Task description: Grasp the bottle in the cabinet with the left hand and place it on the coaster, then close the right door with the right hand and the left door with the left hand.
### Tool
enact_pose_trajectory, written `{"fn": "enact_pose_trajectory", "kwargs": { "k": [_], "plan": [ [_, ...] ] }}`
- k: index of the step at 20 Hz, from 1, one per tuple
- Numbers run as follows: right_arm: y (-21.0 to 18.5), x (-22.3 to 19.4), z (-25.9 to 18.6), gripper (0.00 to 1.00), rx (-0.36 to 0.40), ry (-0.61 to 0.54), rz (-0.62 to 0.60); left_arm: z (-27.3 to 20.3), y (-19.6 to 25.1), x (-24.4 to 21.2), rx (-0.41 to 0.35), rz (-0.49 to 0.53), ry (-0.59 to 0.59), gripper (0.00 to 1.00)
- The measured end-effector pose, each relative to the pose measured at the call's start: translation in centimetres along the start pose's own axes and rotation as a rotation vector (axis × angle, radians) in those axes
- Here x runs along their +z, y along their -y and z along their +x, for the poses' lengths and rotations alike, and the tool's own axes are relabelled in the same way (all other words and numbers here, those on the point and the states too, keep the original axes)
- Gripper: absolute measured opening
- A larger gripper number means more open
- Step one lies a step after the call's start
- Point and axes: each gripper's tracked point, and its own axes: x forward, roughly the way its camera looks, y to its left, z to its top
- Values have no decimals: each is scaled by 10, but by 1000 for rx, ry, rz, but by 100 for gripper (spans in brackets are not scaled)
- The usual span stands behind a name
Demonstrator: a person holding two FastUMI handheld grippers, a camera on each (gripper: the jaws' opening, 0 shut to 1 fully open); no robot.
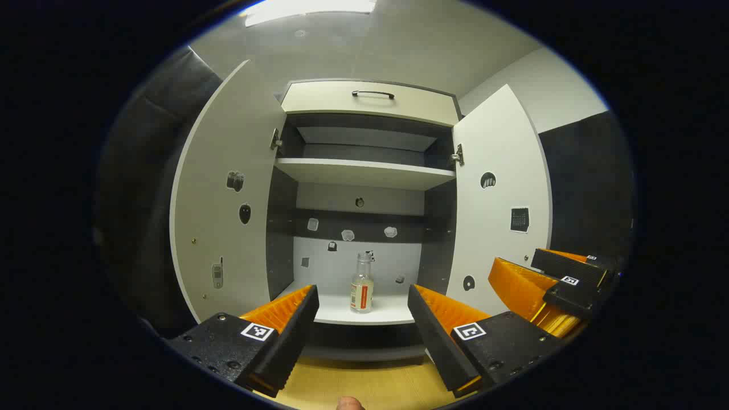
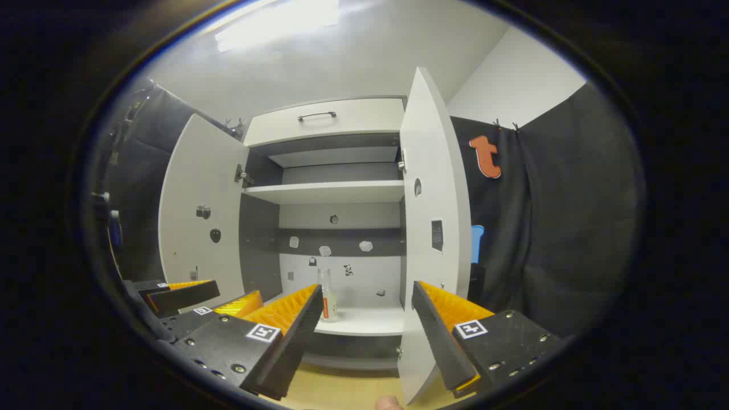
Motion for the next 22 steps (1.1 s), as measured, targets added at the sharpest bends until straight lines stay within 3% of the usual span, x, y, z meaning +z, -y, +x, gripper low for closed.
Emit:
{"fn": "enact_pose_trajectory", "kwargs": {
  "k": [1, 6, 22],
  "plan": [
    [0, -1, 1, 92, 2, -2, 1, 0, 0, 0, 0, 3, -2, 99],
    [1, 0, 1, 95, 0, 3, -3, 1, 1, 1, -5, 5, 1, 99],
    [4, 3, 1, 92, -7, 16, -4, 0, -1, 4, 2, 15, 4, 99]
  ]
}}
